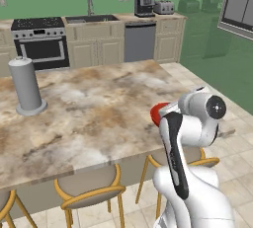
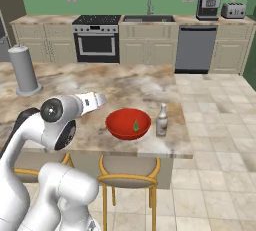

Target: There is a bowl on the dining counter. Grab a lemon wedge from the fridge and place it in the bowl. Then get the liquor bottle and glass cup from the cabinet and place them next to the bowl.

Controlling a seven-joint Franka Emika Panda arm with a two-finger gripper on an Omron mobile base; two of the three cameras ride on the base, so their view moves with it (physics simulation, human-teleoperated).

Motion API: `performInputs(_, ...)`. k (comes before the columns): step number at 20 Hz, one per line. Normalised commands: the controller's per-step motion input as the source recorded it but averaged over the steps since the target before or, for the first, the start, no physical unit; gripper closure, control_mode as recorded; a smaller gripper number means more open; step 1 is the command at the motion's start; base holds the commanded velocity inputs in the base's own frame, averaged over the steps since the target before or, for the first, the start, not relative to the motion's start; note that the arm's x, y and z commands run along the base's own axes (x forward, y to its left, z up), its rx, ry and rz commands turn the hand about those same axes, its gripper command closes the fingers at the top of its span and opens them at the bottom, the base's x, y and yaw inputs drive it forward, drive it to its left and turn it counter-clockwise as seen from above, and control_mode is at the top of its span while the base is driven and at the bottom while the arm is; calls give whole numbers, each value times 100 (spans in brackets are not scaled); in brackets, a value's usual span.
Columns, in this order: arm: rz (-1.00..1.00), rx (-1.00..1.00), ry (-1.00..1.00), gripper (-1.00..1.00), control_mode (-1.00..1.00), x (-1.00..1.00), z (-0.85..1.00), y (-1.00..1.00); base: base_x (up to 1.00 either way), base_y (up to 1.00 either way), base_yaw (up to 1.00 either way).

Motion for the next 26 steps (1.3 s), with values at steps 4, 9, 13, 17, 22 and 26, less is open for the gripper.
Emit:
performInputs(4,-36,4,26,-100,-100,-29,9,-11,0,0,0)
performInputs(9,-14,3,5,-100,-100,-52,-13,-32,0,0,0)
performInputs(13,-1,0,2,-100,-100,-35,-32,-21,0,0,0)
performInputs(17,0,-1,10,-100,-100,-1,-38,-1,0,0,0)
performInputs(22,0,-1,0,-100,100,0,-5,0,-28,-6,-2)
performInputs(26,0,0,0,-100,100,0,0,0,-68,-50,-5)
